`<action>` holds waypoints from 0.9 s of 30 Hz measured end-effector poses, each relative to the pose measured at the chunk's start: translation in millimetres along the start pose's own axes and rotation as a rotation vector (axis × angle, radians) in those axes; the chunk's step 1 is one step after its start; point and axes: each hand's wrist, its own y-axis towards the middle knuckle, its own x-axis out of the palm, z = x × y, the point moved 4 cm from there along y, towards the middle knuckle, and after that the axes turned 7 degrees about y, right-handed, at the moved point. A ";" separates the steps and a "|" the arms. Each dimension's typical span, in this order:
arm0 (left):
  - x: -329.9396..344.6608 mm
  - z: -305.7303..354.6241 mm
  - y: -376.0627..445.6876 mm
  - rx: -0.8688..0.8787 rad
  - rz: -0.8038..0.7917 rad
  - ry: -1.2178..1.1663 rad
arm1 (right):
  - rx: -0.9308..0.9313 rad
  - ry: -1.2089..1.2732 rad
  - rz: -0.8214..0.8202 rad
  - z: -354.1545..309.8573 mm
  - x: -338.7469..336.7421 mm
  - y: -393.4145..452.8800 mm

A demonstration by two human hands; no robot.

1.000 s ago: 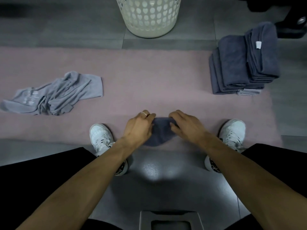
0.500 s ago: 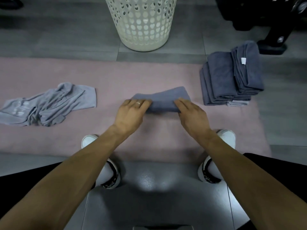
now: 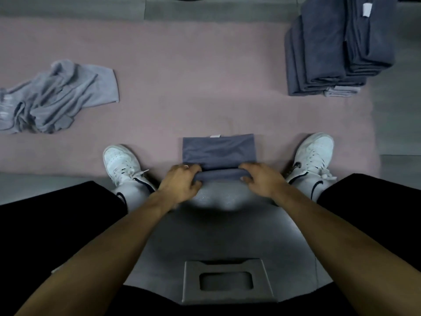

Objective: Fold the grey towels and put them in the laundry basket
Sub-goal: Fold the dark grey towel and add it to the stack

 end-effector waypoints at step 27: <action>19.3 -1.0 101.0 0.047 0.153 0.152 | -0.034 -0.259 0.326 7.1 -14.2 104.6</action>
